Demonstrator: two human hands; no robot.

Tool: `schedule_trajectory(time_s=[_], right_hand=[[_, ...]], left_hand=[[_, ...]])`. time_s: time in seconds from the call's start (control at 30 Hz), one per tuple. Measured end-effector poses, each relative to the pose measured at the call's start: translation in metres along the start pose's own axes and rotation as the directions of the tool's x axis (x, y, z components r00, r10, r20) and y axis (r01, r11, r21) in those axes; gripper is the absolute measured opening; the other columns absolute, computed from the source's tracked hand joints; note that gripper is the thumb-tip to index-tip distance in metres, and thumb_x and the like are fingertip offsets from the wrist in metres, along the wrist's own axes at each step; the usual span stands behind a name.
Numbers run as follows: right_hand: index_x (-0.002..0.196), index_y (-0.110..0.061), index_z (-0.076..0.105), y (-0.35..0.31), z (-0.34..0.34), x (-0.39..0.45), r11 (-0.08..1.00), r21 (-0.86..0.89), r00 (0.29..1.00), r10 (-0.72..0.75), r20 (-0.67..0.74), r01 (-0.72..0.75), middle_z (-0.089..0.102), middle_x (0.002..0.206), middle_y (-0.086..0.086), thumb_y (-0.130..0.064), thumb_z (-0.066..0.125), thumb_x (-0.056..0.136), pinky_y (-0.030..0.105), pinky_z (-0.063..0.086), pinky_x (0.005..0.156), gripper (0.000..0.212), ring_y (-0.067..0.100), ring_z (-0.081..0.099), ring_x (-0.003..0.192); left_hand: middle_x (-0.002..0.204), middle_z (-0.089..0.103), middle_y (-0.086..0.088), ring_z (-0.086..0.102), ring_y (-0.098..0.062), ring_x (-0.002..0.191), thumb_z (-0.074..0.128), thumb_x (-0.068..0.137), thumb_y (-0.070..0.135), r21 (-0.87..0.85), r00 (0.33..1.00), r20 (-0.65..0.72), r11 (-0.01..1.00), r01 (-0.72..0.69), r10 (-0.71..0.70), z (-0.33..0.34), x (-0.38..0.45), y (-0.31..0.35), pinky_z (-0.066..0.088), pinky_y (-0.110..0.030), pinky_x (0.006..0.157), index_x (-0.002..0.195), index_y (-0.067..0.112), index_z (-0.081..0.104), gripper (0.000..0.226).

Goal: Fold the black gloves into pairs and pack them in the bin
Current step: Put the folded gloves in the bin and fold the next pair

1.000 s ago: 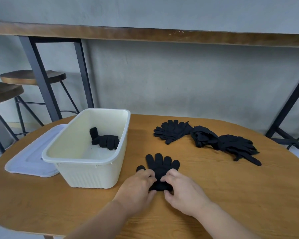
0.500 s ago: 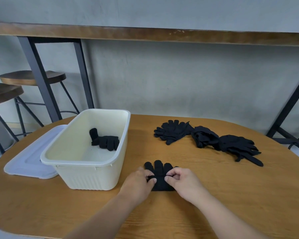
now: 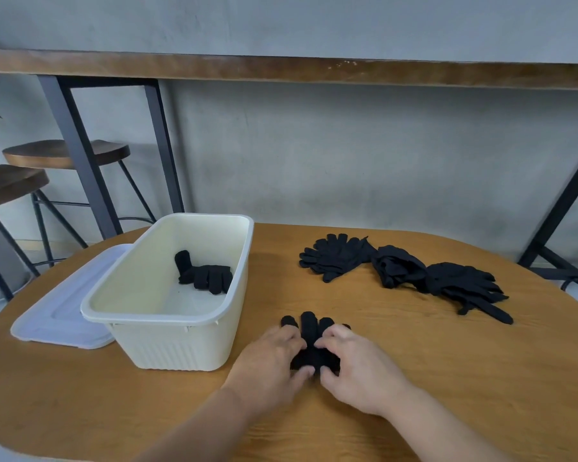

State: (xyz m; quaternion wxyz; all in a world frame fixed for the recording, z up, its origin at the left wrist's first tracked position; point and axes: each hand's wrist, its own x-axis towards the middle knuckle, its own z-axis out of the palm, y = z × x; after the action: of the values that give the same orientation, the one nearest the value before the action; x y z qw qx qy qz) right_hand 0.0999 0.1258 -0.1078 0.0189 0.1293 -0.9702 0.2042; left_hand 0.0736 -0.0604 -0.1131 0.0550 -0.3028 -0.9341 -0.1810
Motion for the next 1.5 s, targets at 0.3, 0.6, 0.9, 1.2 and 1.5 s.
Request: schedule_trajectory(time_s=[0.3,0.6,0.9,1.2,1.5], right_hand=[[0.109,-0.029,0.069,0.002,-0.003,0.003,0.969,0.196,0.985,0.124,0.123,-0.147,0.049,0.100,-0.016,-0.035,0.056,0.088,0.026,0.051,0.074,0.026,0.008,0.055,0.085],[0.102,-0.029,0.070,0.014,-0.004,0.022,0.869,0.361,0.939,0.333,0.081,-0.339,0.066,0.086,-0.012,-0.043,0.055,0.096,0.022,0.046,0.066,0.021,0.006,0.061,0.080],[0.090,-0.030,0.062,0.013,0.003,0.031,0.968,0.153,0.958,0.225,-0.181,-0.198,0.044,0.089,-0.015,-0.039,0.063,0.092,0.019,0.046,0.061,0.010,0.006,0.052,0.072],[0.095,-0.032,0.068,0.016,0.004,0.028,0.998,0.036,0.994,0.060,-0.096,-0.057,0.044,0.085,-0.011,-0.040,0.046,0.100,0.018,0.040,0.057,0.024,0.010,0.053,0.072],[0.114,-0.033,0.060,0.003,-0.016,0.025,0.985,-0.175,0.999,0.001,0.037,0.005,0.043,0.097,-0.012,-0.041,0.048,0.094,0.018,0.040,0.068,0.024,0.005,0.046,0.083]], left_hand=[[0.100,0.052,0.011,0.051,-0.003,0.084,0.051,0.090,0.039,-0.158,0.987,0.031,0.975,0.159,-0.156,-0.009,-0.001,0.005,0.045,-0.017,0.076,0.116,0.036,0.058,0.027],[0.109,0.056,0.006,0.055,-0.009,0.090,0.048,0.097,0.039,-0.308,0.897,0.189,0.843,0.440,-0.399,-0.004,0.035,-0.002,0.041,-0.018,0.070,0.111,0.029,0.062,0.022],[0.103,0.047,0.009,0.043,-0.012,0.100,0.047,0.097,0.041,0.036,0.960,-0.129,0.966,0.256,-0.250,0.013,0.046,-0.007,0.038,-0.024,0.089,0.098,0.027,0.056,0.017],[0.111,0.052,0.002,0.043,-0.018,0.106,0.027,0.105,0.032,0.265,0.975,-0.068,0.938,0.223,-0.212,0.016,0.045,0.000,0.034,-0.029,0.091,0.109,0.021,0.055,0.031],[0.118,0.047,-0.011,0.040,-0.029,0.112,0.034,0.095,0.036,0.423,0.959,0.189,0.899,0.116,-0.213,-0.005,0.035,0.023,0.030,-0.043,0.098,0.124,0.011,0.050,0.041]])
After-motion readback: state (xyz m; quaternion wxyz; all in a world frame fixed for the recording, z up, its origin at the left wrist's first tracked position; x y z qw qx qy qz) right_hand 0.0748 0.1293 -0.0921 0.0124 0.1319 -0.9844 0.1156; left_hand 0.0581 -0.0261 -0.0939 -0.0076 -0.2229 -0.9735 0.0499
